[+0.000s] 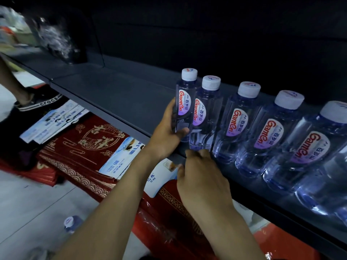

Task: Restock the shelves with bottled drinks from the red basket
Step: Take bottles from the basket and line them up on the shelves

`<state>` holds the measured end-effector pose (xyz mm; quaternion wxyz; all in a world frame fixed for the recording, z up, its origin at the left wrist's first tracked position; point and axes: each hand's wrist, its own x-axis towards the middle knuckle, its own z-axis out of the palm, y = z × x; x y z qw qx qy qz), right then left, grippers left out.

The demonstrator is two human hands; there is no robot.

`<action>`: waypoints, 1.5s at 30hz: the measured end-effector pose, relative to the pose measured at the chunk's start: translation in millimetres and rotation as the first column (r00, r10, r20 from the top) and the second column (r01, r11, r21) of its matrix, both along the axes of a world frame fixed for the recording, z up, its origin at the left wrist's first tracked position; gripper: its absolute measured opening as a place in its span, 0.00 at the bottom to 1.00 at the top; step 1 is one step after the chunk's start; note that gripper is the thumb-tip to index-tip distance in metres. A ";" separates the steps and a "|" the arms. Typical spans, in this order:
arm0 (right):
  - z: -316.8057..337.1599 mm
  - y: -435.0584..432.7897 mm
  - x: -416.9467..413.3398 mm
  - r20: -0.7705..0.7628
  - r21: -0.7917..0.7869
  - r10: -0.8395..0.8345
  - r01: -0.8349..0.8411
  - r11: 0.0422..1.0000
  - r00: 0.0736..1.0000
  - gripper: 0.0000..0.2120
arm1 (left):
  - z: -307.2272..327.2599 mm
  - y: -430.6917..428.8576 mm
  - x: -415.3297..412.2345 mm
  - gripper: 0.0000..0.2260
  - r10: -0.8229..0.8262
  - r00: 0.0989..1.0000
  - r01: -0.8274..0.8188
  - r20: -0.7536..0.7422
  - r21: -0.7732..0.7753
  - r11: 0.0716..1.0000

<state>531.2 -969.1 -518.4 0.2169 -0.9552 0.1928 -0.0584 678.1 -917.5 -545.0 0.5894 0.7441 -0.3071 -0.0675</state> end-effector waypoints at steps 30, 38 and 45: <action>-9.2 314.6 34.1 0.200 0.138 0.821 -0.845 0.516 0.534 0.16 | -33.0 435.9 -189.0 0.19 0.560 0.661 -0.503 0.499 0.849 -0.163; -72.6 454.3 4.3 0.096 0.284 0.952 -0.924 0.254 0.291 0.14 | -90.4 553.6 -269.3 0.20 0.907 0.358 -0.351 0.222 0.932 -0.089; -137.5 538.7 -7.4 -0.157 0.430 0.973 -0.875 0.223 0.171 0.14 | -172.4 618.3 -331.3 0.18 0.997 -0.006 -0.366 -0.082 0.928 0.074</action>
